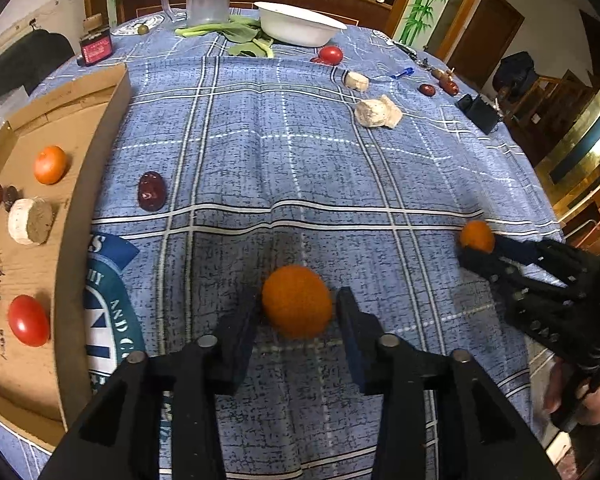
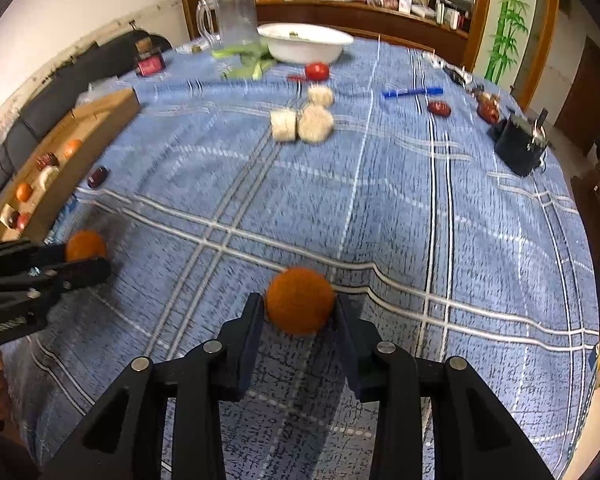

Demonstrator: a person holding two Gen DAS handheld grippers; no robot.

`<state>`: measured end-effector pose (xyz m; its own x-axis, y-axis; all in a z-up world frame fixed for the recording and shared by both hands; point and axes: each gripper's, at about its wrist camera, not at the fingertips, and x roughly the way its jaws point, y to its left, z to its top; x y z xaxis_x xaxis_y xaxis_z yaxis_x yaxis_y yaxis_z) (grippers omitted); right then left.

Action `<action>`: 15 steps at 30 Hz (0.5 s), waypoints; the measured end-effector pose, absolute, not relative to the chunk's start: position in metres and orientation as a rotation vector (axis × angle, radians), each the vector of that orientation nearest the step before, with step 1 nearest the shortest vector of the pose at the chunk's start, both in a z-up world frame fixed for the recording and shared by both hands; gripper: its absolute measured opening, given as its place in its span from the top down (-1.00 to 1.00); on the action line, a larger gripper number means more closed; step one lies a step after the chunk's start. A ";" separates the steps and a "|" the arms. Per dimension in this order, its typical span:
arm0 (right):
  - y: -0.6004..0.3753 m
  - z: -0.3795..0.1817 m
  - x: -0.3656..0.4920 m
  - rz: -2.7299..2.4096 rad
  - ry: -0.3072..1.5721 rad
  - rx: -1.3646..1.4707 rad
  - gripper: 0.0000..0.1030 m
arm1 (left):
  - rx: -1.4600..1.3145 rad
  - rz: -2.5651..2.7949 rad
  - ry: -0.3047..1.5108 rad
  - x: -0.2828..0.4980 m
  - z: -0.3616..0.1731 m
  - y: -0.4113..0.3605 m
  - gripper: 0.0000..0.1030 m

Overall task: Organize fruits
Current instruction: 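Carry both tangerines toward the cardboard tray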

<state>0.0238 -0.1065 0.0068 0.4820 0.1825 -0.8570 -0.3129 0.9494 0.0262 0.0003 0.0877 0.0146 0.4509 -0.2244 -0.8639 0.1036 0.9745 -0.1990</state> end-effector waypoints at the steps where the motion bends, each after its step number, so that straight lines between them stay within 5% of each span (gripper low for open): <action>1: -0.106 0.006 0.023 0.301 1.021 -0.141 0.25 | -0.124 -0.200 1.083 0.001 0.015 0.087 0.22; 4: -0.105 0.006 0.022 0.299 1.008 -0.153 0.30 | -0.126 -0.197 1.083 0.002 0.016 0.087 0.42; 15: -0.098 0.033 0.015 0.315 0.953 -0.148 0.31 | -0.141 -0.180 1.046 -0.008 0.039 0.102 0.42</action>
<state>0.0148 -0.0982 0.0327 0.5384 0.1989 -0.8189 -0.3283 0.9445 0.0135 -0.0082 0.1017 0.0387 0.4888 -0.2145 -0.8456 0.0809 0.9763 -0.2009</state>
